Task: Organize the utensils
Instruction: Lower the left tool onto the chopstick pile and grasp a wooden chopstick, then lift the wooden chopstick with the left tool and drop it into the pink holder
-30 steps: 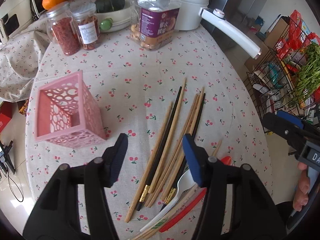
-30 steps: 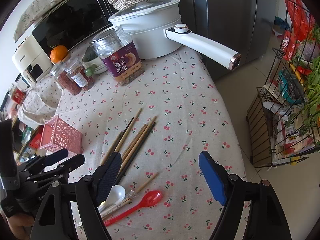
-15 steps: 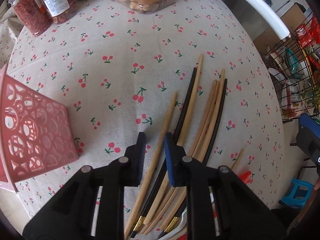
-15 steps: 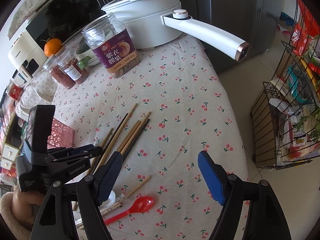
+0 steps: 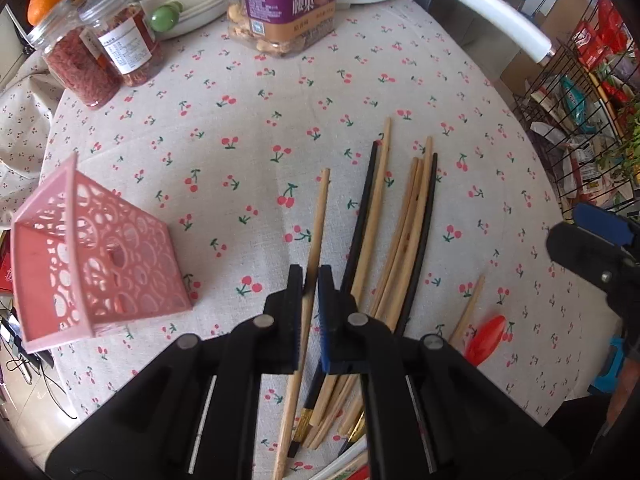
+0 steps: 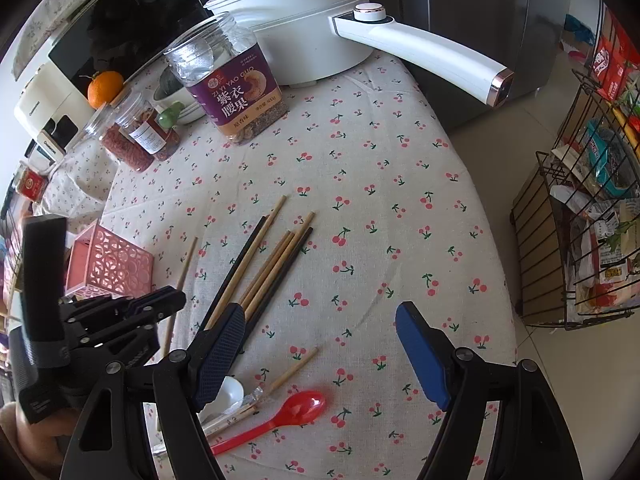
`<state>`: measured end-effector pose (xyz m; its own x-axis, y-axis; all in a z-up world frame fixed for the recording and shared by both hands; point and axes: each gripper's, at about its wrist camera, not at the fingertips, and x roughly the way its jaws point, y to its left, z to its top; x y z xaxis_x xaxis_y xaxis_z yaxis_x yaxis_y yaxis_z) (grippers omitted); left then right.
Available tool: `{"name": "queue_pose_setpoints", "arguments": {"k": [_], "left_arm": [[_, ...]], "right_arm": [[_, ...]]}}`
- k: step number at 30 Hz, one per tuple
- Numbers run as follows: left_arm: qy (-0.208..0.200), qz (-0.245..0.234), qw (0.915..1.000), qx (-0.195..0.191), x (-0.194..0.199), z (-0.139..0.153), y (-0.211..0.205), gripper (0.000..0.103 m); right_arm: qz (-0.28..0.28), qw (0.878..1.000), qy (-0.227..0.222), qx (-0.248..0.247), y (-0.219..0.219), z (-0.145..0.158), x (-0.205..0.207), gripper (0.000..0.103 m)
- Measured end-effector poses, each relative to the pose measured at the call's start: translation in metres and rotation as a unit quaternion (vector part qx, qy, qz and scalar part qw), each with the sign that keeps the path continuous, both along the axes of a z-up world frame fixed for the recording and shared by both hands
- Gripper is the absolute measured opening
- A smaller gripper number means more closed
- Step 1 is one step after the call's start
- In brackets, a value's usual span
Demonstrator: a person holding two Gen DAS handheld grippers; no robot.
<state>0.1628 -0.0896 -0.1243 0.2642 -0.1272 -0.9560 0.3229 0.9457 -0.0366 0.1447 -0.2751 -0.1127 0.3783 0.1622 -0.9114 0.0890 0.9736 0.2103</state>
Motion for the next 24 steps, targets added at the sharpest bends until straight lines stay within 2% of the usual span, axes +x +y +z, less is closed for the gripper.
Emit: {"name": "queue_pose_setpoints", "arguments": {"k": [4, 8, 12, 16, 18, 24], "left_arm": [[-0.046, -0.006, 0.9982, -0.037, -0.024, 0.044, 0.018, 0.007], [-0.103, -0.009, 0.9928, -0.060, -0.045, 0.067, 0.040, 0.007], [-0.157, 0.008, 0.9835, -0.089, -0.063, 0.084, 0.069, 0.007], [-0.171, 0.015, 0.9787, -0.112, -0.067, 0.091, 0.086, 0.007], [-0.181, 0.019, 0.9767, -0.113, -0.067, 0.094, 0.094, 0.007], [-0.172, 0.032, 0.9759, -0.130, -0.066, 0.092, 0.120, 0.007]], "right_arm": [[-0.003, 1.000, 0.009, 0.000, 0.006, -0.006, 0.004, 0.079], [-0.006, 1.000, 0.018, 0.011, 0.015, -0.014, 0.013, 0.078], [0.003, 0.999, 0.019, 0.040, 0.030, -0.023, 0.025, 0.054], [0.025, 0.999, 0.027, 0.040, 0.054, -0.036, 0.037, 0.033], [0.031, 0.998, 0.032, 0.037, 0.065, -0.043, 0.044, 0.028], [0.027, 0.998, 0.045, 0.024, 0.079, -0.064, 0.067, 0.018]]}}
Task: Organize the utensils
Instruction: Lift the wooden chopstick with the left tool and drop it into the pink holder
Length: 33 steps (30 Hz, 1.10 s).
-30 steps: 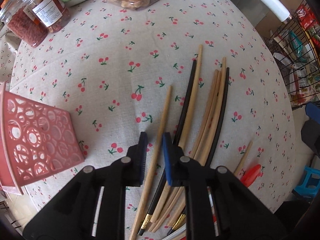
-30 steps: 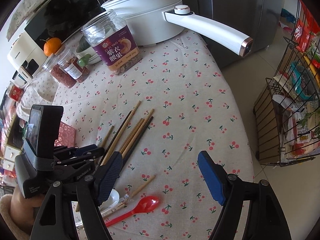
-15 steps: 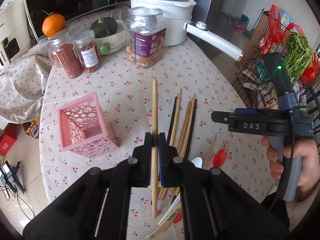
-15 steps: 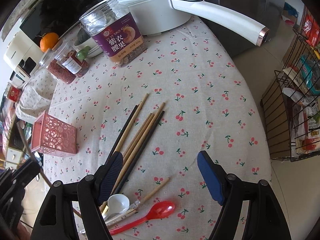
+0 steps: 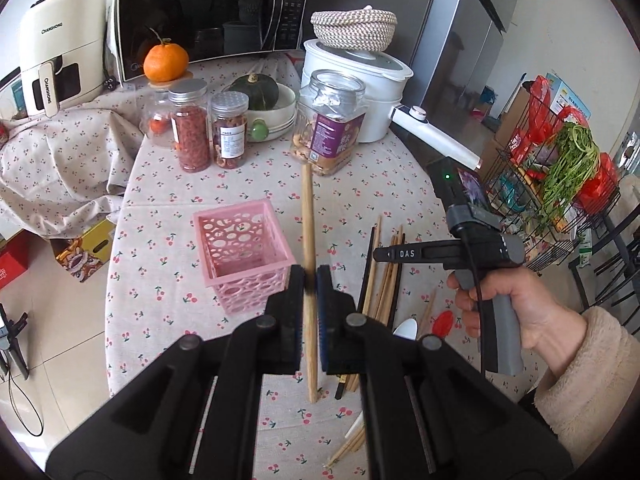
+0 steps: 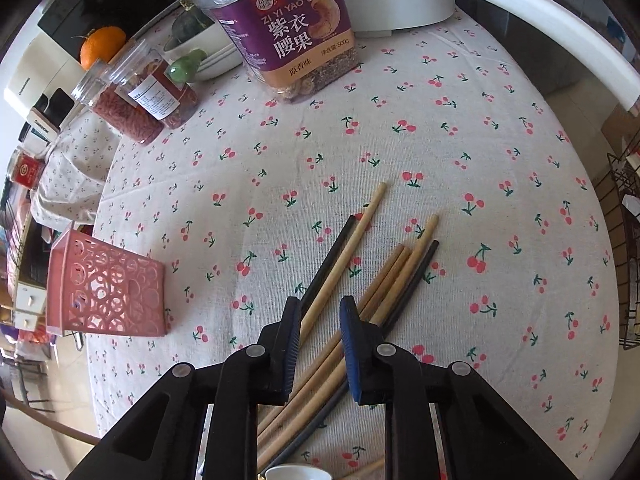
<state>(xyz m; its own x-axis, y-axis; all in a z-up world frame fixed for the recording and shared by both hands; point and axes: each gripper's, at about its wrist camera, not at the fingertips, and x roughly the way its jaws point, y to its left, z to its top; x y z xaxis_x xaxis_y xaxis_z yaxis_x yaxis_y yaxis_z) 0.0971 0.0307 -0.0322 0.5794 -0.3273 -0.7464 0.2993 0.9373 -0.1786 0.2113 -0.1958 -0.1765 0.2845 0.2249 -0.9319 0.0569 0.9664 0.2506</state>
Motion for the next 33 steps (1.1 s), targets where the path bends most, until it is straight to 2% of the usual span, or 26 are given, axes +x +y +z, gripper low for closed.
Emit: {"name": "queue_pose_setpoints", "arguments": {"k": [4, 7, 11, 14, 18, 21, 26, 33], "left_arm": [[0.000, 0.003, 0.9999, -0.010, -0.004, 0.003, 0.009, 0.007], [-0.002, 0.003, 0.9999, -0.013, -0.005, 0.004, 0.011, 0.007], [-0.003, 0.006, 0.9999, -0.009, -0.003, 0.001, 0.010, 0.007], [-0.006, 0.010, 0.9999, -0.009, -0.003, 0.000, 0.009, 0.007], [-0.012, 0.013, 0.9998, -0.008, -0.005, 0.001, 0.009, 0.007], [-0.017, 0.013, 0.9997, -0.008, -0.008, 0.005, 0.008, 0.007], [-0.041, 0.007, 0.9991, -0.010, -0.016, 0.018, 0.006, 0.007], [-0.092, 0.012, 0.9952, -0.032, -0.028, 0.044, 0.010, 0.007]], "right_arm": [[-0.014, 1.000, 0.016, -0.019, 0.001, -0.009, 0.009, 0.010], [-0.018, 0.998, 0.031, -0.042, 0.007, -0.009, 0.014, 0.010], [-0.014, 0.997, 0.028, -0.066, 0.017, -0.010, 0.018, 0.012], [-0.023, 0.998, 0.018, -0.050, 0.014, -0.010, 0.017, 0.011], [-0.042, 0.999, 0.000, 0.004, -0.001, -0.011, 0.015, 0.008], [-0.050, 0.998, -0.029, 0.011, -0.013, -0.001, 0.008, 0.006], [-0.033, 0.995, -0.094, 0.023, -0.020, 0.040, -0.017, 0.006], [0.002, 0.978, -0.203, 0.039, -0.019, 0.105, -0.066, 0.005]]}}
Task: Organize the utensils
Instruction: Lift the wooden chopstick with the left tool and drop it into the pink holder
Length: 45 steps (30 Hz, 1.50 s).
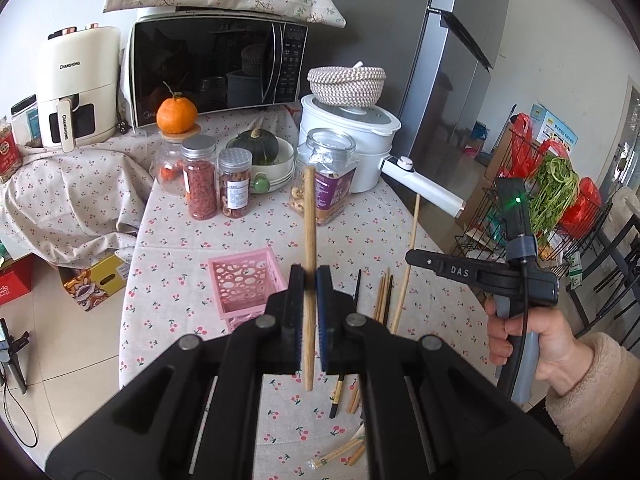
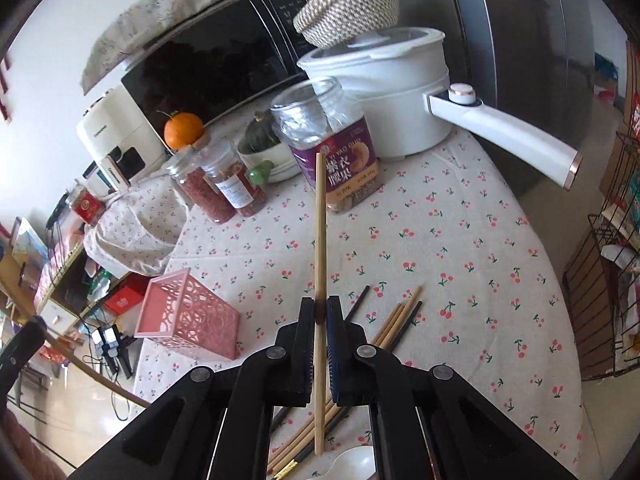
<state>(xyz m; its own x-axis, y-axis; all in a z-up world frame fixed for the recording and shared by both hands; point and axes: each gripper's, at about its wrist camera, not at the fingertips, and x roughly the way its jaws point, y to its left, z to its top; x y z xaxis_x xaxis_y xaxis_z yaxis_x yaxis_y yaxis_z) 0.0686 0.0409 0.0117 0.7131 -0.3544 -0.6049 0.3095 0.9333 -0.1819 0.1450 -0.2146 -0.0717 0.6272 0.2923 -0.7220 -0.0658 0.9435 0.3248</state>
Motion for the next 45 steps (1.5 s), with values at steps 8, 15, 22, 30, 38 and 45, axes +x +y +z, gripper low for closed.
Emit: {"name": "queue_pose_setpoints", "arguments": {"k": [8, 15, 22, 30, 38, 45], "left_arm": [[-0.132, 0.023, 0.9905, -0.029, -0.020, 0.033, 0.014, 0.007], [-0.195, 0.071, 0.9781, -0.019, -0.009, 0.032, 0.027, 0.007], [-0.142, 0.098, 0.9849, -0.011, 0.035, -0.001, 0.034, 0.007], [-0.084, 0.106, 0.9908, -0.007, 0.065, -0.032, 0.037, 0.007], [-0.062, 0.102, 0.9928, -0.007, 0.071, -0.038, 0.038, 0.032], [-0.051, 0.117, 0.9916, -0.018, 0.062, -0.028, 0.054, 0.055]], "right_arm": [[0.024, 0.994, -0.103, -0.004, 0.006, 0.058, -0.044, 0.005], [0.039, 0.989, -0.142, 0.012, 0.021, 0.081, -0.048, 0.005], [0.059, 0.984, -0.163, 0.031, 0.047, 0.094, -0.046, 0.005], [0.071, 0.981, -0.177, 0.041, 0.071, 0.100, -0.046, 0.005], [0.061, 0.981, -0.177, 0.054, 0.087, 0.092, -0.031, 0.005], [0.060, 0.983, -0.165, 0.049, 0.100, 0.081, -0.009, 0.005]]}}
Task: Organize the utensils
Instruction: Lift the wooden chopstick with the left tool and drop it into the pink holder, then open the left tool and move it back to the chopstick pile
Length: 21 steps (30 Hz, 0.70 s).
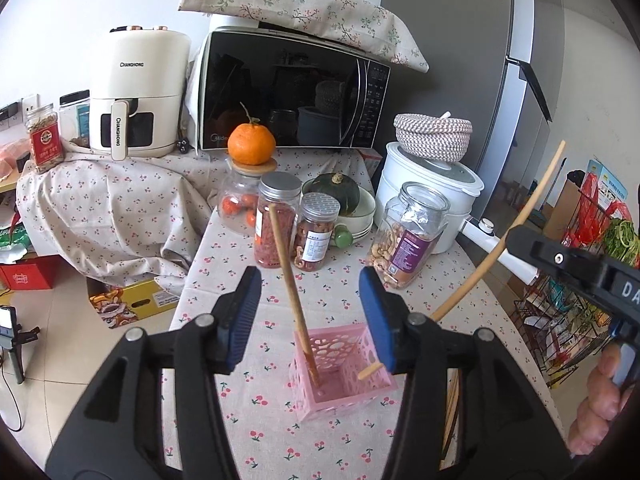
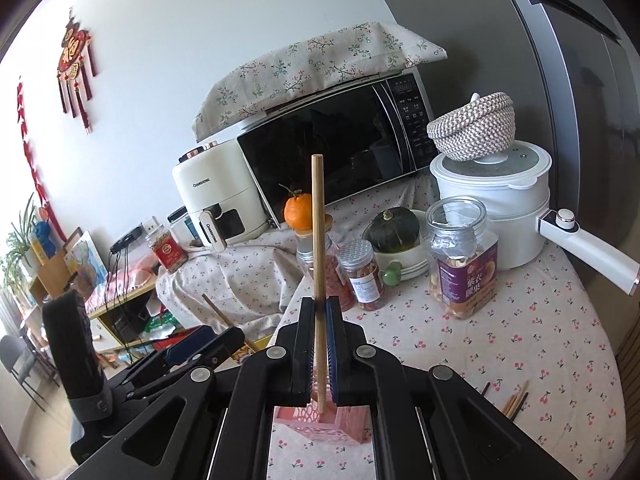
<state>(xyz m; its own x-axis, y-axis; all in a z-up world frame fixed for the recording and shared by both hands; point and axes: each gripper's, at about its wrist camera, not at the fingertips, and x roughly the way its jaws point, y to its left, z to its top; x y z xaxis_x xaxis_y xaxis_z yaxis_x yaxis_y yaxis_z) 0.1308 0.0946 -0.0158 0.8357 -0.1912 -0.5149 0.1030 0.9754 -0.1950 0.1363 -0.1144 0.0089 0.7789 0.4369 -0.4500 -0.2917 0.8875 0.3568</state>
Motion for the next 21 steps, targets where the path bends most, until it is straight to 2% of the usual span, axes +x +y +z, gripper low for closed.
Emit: {"name": "queue_pose_setpoints", "arguments": {"k": [6, 11, 17, 18, 21], "left_arm": [[0.029, 0.002, 0.9996, 0.002, -0.012, -0.002, 0.009, 0.064], [0.058, -0.003, 0.9983, 0.008, -0.014, -0.013, 0.010, 0.067], [0.079, -0.005, 0.9968, 0.006, -0.013, -0.022, 0.007, 0.071], [0.083, -0.007, 0.9965, 0.005, -0.013, -0.024, 0.006, 0.073], [0.097, -0.018, 0.9952, -0.001, -0.015, -0.028, -0.001, 0.074]], "right_arm": [[0.014, 0.998, 0.053, -0.023, 0.015, -0.027, 0.026, 0.005], [0.023, 0.994, 0.102, -0.016, 0.019, -0.053, 0.044, 0.005], [0.038, 0.992, 0.118, -0.002, 0.018, -0.061, 0.050, 0.007], [0.038, 0.992, 0.118, 0.002, 0.016, -0.060, 0.050, 0.009], [0.035, 0.992, 0.120, 0.018, 0.005, -0.053, 0.045, 0.024]]}}
